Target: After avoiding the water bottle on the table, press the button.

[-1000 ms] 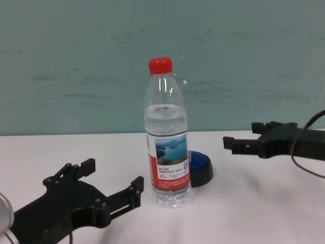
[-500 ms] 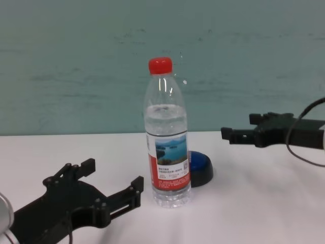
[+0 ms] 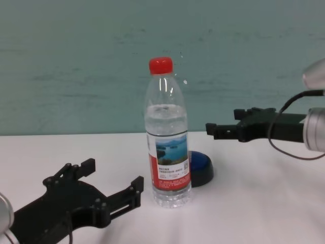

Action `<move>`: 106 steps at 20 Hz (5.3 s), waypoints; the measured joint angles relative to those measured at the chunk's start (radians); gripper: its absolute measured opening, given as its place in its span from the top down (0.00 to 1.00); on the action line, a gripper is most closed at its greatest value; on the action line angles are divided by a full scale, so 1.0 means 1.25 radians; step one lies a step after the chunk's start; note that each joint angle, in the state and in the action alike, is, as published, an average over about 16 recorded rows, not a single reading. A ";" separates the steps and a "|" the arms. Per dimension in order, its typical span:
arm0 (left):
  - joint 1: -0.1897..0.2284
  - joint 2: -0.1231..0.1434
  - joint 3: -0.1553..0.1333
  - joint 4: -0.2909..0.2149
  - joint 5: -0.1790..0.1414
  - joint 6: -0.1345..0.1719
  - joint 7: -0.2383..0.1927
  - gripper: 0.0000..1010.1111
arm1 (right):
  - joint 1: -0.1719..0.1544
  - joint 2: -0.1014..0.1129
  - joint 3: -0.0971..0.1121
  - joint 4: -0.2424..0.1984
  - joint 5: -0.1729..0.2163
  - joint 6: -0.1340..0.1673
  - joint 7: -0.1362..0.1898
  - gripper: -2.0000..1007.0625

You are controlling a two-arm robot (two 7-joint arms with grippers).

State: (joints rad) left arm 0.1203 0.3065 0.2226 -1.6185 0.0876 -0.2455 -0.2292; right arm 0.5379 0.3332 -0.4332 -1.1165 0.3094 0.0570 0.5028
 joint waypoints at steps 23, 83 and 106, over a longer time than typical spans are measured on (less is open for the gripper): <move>0.000 0.000 0.000 0.000 0.000 0.000 0.000 0.01 | 0.097 -0.081 -0.020 0.201 -0.048 -0.032 0.019 0.00; 0.000 0.000 0.000 0.000 0.000 0.000 0.000 0.01 | -0.199 0.107 0.100 -0.318 0.058 0.009 -0.042 0.00; 0.000 0.000 0.000 0.000 0.000 0.000 0.000 0.01 | -0.433 0.106 0.147 -0.513 0.077 -0.094 -0.100 0.00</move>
State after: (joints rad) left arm 0.1204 0.3065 0.2226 -1.6185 0.0876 -0.2455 -0.2292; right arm -0.0029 0.4659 -0.2501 -1.7574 0.4055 -0.0609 0.3778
